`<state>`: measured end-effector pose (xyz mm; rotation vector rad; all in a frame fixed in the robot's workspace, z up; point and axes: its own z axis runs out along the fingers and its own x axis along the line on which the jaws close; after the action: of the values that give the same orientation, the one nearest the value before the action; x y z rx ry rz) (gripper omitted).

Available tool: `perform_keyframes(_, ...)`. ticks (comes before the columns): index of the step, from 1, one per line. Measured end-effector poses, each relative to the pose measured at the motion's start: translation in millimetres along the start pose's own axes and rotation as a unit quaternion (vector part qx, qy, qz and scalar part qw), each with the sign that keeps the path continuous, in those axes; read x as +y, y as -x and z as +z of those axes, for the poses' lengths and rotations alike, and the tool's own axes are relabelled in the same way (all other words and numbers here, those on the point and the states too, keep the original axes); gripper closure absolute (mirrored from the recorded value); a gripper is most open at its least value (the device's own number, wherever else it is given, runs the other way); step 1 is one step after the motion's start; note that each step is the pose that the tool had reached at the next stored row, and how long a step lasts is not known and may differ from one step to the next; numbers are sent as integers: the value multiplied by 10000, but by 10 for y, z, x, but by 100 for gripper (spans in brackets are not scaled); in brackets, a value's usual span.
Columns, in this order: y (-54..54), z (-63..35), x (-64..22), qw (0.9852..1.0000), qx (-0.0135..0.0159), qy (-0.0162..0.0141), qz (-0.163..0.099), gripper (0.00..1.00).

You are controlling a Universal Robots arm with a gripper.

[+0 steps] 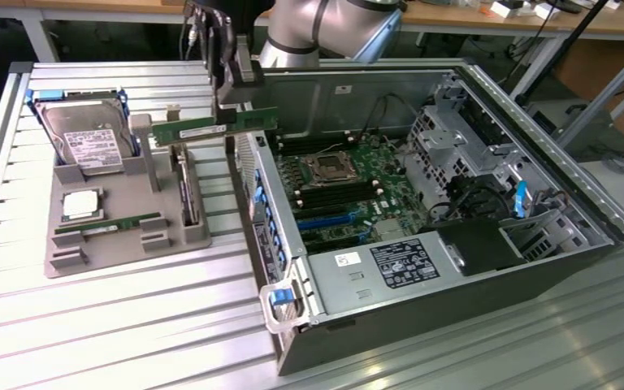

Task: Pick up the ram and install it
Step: 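Pick up the ram and move it above insertion slot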

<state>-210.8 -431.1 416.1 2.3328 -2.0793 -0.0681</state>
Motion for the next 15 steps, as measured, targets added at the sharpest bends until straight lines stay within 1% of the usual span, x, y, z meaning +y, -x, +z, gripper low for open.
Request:
perform_keyframes(2,-6,-2,-56,10000,0,0,0,87)
perform_keyframes(5,-11,-4,-96,10000,0,0,0,87)
perform_keyframes(13,-34,-13,-296,10000,0,0,0,87)
perform_keyframes(15,-38,-14,-330,10000,0,0,0,87)
